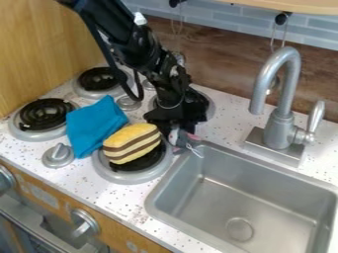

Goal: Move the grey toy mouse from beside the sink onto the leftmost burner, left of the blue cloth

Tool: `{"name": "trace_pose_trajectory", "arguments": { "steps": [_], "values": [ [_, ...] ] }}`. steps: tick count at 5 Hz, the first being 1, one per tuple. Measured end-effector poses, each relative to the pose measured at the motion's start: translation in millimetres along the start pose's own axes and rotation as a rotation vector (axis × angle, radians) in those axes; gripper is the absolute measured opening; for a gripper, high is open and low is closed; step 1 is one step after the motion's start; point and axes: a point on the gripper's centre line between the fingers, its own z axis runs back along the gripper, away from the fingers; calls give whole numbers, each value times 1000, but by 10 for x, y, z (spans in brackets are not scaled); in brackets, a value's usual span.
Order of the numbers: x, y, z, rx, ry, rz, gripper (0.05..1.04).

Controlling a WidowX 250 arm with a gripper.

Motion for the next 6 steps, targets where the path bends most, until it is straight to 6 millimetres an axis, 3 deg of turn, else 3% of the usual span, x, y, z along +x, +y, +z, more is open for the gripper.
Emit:
{"name": "trace_pose_trajectory", "arguments": {
  "steps": [1, 2, 3, 4, 5, 6],
  "values": [
    [165, -87, 240, -45, -56, 20, 598],
    [461, -43, 666, -43, -177, 35, 598],
    [536, 252, 1002, 28, -243, 84, 598],
    [550, 722, 1323, 159, -301, 161, 598],
    [527, 1201, 1536, 279, -350, 239, 598],
    [479, 1642, 1596, 360, -356, 329, 598]
  ]
}}
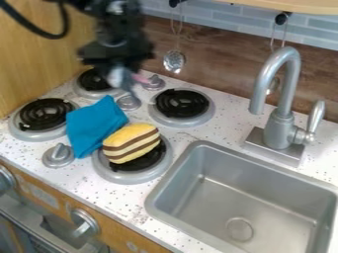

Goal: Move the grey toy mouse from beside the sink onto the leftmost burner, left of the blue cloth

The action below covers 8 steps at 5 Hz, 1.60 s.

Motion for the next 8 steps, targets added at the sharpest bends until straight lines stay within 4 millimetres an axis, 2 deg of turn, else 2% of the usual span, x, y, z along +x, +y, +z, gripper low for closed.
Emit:
{"name": "trace_pose_trajectory", "arguments": {
  "steps": [1, 3, 5, 6, 7, 8],
  "values": [
    [150, 471, -228, 80, 5, 59, 598],
    [235, 814, -703, 124, 58, 166, 598],
    [157, 1142, -1050, 219, 89, 210, 598],
    [180, 1299, -1155, 262, 79, 228, 598],
    [188, 1356, -1214, 289, 80, 224, 660],
    [175, 1427, -1198, 334, 82, 275, 953]
  ]
}}
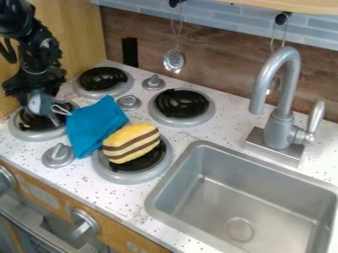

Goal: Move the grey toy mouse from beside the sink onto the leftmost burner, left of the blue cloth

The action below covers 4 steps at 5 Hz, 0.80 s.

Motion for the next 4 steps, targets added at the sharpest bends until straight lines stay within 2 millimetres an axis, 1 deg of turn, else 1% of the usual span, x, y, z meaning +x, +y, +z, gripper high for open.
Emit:
{"name": "trace_pose_trajectory", "arguments": {
  "steps": [1, 2, 3, 4],
  "values": [
    [8, -4, 1, -2, -3, 2, 1010],
    [21, 11, 2, 8, -11, -15, 1006],
    [65, -26, 109, -14, -33, -23, 1005],
    [214, -209, 589, -130, -139, -51, 1005]
  ]
}}
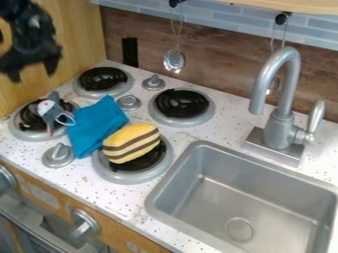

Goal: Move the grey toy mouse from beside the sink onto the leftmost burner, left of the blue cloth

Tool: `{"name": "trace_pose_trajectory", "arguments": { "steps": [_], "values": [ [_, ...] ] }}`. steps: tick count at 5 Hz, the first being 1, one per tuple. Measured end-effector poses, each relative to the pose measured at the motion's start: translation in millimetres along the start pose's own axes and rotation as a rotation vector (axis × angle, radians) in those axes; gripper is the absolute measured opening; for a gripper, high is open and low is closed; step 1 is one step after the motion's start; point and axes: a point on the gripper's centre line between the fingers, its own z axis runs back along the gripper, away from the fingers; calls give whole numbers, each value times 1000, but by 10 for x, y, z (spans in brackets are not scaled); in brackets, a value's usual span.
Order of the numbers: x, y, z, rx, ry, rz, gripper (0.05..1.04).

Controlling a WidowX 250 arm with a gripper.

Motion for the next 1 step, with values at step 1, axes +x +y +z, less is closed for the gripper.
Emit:
{"name": "trace_pose_trajectory", "arguments": {
  "steps": [1],
  "values": [
    [-134, -78, 102, -20, 13, -37, 1005]
  ]
}}
